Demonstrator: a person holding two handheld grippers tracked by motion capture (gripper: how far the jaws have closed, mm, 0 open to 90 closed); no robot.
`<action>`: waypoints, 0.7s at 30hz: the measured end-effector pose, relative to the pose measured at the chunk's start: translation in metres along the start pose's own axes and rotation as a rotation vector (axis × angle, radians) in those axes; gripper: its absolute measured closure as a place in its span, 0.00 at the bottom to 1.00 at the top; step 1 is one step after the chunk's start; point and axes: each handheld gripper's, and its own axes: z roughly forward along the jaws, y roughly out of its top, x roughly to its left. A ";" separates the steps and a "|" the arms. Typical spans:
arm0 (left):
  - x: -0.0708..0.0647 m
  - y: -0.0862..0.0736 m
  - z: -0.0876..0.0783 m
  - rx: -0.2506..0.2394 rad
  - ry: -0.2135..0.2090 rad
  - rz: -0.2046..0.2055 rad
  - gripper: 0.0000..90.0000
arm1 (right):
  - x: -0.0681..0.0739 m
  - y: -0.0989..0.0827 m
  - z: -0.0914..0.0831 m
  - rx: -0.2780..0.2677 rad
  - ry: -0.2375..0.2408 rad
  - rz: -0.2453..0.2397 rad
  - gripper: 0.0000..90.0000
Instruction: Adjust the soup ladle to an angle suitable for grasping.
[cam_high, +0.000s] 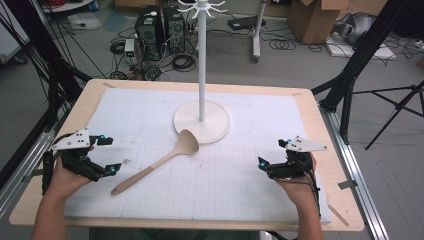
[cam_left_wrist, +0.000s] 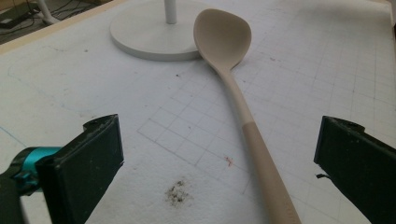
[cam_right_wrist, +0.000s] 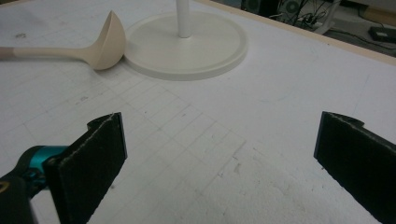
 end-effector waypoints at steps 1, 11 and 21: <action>0.000 0.000 0.001 0.000 -0.001 -0.002 0.02 | -0.001 0.000 0.001 -0.001 -0.001 -0.001 0.01; -0.002 0.002 -0.005 -0.010 0.011 0.007 0.02 | 0.002 0.001 -0.002 -0.005 -0.007 -0.012 0.01; -0.004 0.003 -0.005 -0.007 0.010 0.014 0.02 | 0.002 0.002 -0.003 -0.003 -0.010 -0.018 0.01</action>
